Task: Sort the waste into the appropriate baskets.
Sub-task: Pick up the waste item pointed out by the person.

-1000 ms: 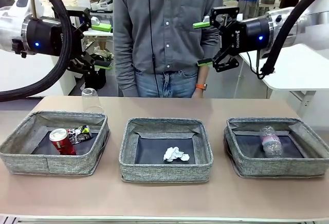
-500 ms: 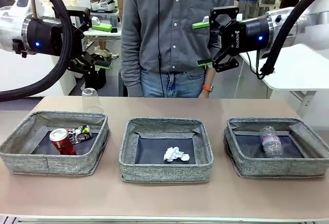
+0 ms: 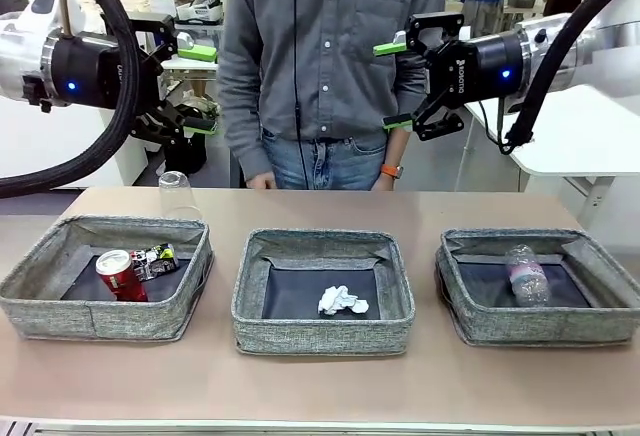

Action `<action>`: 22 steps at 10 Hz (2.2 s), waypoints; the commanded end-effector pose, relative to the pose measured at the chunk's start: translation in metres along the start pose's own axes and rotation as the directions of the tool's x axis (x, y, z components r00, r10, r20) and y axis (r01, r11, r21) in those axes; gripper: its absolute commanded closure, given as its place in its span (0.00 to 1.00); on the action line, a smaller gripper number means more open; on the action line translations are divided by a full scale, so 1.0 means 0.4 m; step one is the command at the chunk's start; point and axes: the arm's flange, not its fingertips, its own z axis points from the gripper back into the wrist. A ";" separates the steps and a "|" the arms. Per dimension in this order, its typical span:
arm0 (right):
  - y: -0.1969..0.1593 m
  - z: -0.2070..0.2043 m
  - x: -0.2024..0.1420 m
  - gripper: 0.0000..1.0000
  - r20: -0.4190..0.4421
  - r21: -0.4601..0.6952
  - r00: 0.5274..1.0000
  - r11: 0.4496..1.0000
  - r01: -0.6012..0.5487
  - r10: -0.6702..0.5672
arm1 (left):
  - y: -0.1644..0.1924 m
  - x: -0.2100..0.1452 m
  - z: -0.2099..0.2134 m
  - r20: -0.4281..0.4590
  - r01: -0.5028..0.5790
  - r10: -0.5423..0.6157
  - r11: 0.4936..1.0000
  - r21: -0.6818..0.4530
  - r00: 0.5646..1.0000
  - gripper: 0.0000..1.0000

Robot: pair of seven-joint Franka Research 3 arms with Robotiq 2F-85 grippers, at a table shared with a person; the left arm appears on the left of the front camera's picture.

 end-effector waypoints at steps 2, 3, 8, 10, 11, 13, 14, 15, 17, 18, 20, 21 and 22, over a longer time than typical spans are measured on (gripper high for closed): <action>0.005 -0.001 0.000 0.00 0.006 0.021 1.000 1.000 -0.017 0.017 | -0.010 -0.001 -0.002 0.009 -0.012 0.012 1.000 -0.016 1.000 0.00; 0.005 -0.001 0.000 0.00 0.006 0.021 1.000 1.000 -0.017 0.017 | -0.010 -0.001 -0.002 0.009 -0.012 0.012 1.000 -0.016 1.000 0.00; 0.005 -0.001 0.000 0.00 0.006 0.021 1.000 1.000 -0.017 0.017 | -0.010 -0.001 -0.002 0.009 -0.012 0.012 1.000 -0.016 1.000 0.00; 0.005 -0.001 0.000 0.00 0.006 0.021 1.000 1.000 -0.017 0.017 | -0.010 -0.001 -0.002 0.009 -0.012 0.012 1.000 -0.016 1.000 0.00; 0.005 -0.001 0.000 0.00 0.006 0.021 1.000 1.000 -0.017 0.017 | -0.010 -0.001 -0.002 0.009 -0.012 0.012 1.000 -0.016 1.000 0.00; 0.005 -0.001 0.000 0.00 0.006 0.021 1.000 1.000 -0.017 0.017 | -0.010 -0.001 -0.002 0.009 -0.012 0.012 1.000 -0.016 1.000 0.00; 0.005 -0.001 0.000 0.00 0.006 0.021 1.000 1.000 -0.017 0.017 | -0.010 -0.001 -0.002 0.009 -0.012 0.012 1.000 -0.016 1.000 0.00; 0.005 -0.001 0.000 0.00 0.006 0.021 1.000 1.000 -0.017 0.017 | -0.010 -0.001 -0.002 0.009 -0.012 0.012 1.000 -0.016 1.000 0.00; 0.005 -0.001 0.000 0.00 0.006 0.021 1.000 1.000 -0.017 0.017 | 0.000 0.000 0.000 0.000 0.000 0.000 1.000 0.000 1.000 0.00; 0.005 -0.001 0.000 0.00 0.006 0.021 1.000 1.000 -0.017 0.017 | 0.013 0.022 0.027 -0.017 0.253 -0.256 0.941 0.223 0.967 0.00; 0.005 -0.001 0.000 0.00 0.006 0.021 1.000 1.000 -0.017 0.017 | 0.074 0.060 0.099 -0.129 0.478 -0.475 0.753 0.452 0.871 0.00; 0.005 -0.001 0.000 0.00 0.006 0.021 1.000 1.000 -0.017 0.017 | 0.112 0.074 0.153 -0.076 0.520 -0.547 0.730 0.443 0.834 0.00; 0.005 -0.001 0.000 0.00 0.006 0.021 1.000 1.000 -0.017 0.017 | 0.142 0.076 0.210 -0.014 0.521 -0.599 0.684 0.511 0.800 0.00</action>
